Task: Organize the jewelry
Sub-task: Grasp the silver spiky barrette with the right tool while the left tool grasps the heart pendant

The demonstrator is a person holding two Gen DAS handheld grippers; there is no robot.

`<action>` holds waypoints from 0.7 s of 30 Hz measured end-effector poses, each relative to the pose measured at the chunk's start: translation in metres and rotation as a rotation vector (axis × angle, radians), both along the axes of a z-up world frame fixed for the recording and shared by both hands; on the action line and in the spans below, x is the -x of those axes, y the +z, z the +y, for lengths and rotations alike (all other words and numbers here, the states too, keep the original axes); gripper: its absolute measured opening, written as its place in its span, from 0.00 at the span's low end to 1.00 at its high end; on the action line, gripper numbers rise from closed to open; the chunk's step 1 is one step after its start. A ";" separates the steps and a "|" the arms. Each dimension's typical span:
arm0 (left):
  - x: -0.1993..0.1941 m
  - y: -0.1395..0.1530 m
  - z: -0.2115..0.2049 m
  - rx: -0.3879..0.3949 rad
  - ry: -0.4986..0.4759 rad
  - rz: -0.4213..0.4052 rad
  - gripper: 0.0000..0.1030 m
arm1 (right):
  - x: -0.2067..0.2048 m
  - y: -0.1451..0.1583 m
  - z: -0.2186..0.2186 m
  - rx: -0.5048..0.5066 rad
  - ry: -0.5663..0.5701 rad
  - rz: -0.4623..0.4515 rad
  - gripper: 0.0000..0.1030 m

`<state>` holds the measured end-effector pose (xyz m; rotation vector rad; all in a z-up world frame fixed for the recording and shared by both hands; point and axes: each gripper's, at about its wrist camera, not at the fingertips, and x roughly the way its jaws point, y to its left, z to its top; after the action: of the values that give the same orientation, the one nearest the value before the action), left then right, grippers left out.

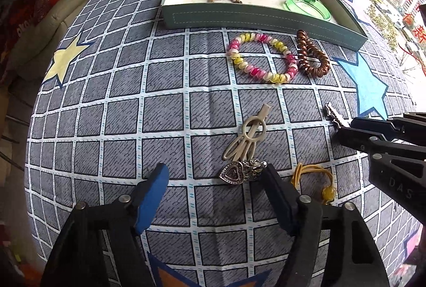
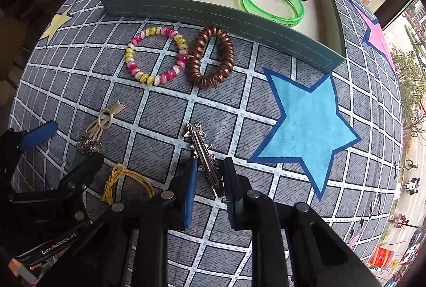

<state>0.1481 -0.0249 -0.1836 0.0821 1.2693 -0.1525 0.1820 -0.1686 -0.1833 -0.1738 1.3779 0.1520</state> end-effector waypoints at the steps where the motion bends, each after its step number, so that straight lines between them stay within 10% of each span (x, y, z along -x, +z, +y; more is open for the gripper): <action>1: 0.002 0.001 -0.002 0.001 -0.010 -0.003 0.69 | -0.002 0.000 0.001 0.004 0.004 0.001 0.21; 7: 0.001 0.005 -0.013 0.007 -0.015 0.003 0.44 | -0.004 -0.001 0.003 0.011 0.015 0.010 0.20; 12: -0.002 0.005 -0.002 0.053 0.021 0.003 0.42 | -0.003 -0.001 0.006 -0.027 0.005 0.013 0.18; 14: -0.002 0.007 0.000 0.074 0.017 0.009 0.14 | -0.001 -0.001 0.001 -0.064 -0.012 0.024 0.18; 21: -0.002 0.013 0.000 0.094 0.017 0.005 0.14 | 0.005 0.004 -0.020 -0.154 -0.069 0.037 0.18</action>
<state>0.1497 -0.0253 -0.1709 -0.0103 1.2652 -0.1979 0.1771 -0.1889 -0.1791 0.0046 1.4014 0.2038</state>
